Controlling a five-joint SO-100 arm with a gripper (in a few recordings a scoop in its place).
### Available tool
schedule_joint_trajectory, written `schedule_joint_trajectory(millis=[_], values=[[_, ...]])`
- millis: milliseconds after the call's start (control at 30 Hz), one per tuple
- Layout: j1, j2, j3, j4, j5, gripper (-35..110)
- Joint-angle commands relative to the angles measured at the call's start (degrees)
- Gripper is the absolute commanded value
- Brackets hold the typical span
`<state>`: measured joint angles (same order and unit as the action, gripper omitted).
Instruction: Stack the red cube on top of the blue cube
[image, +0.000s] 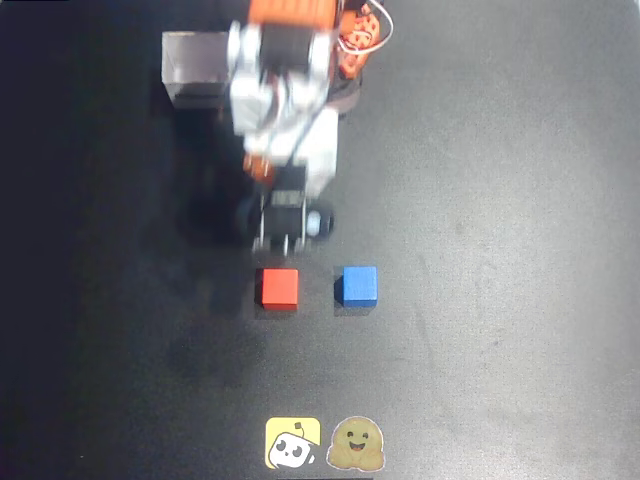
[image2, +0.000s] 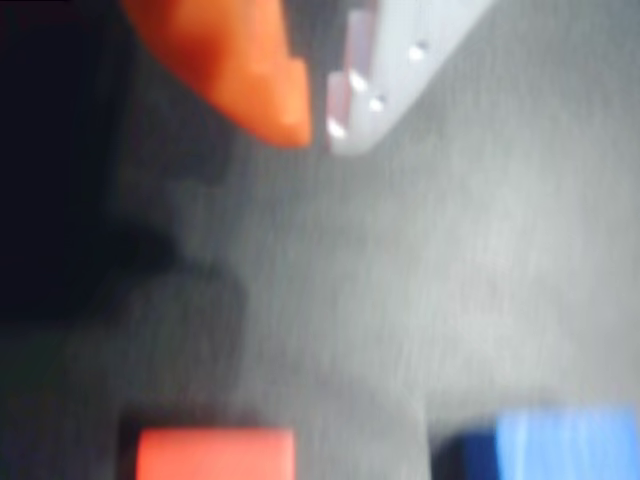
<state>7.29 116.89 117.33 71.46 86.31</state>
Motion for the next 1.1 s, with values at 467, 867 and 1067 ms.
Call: schedule_joint_trajectory(millis=[467,867,1067], values=[[0.4,-30.3,-22.8,-4.6,1.7,11],[-2.2,-32.6,-22.9,-7.6,2.5,19],[-2.8,-34.0,-22.4,-9.8,3.3,22]])
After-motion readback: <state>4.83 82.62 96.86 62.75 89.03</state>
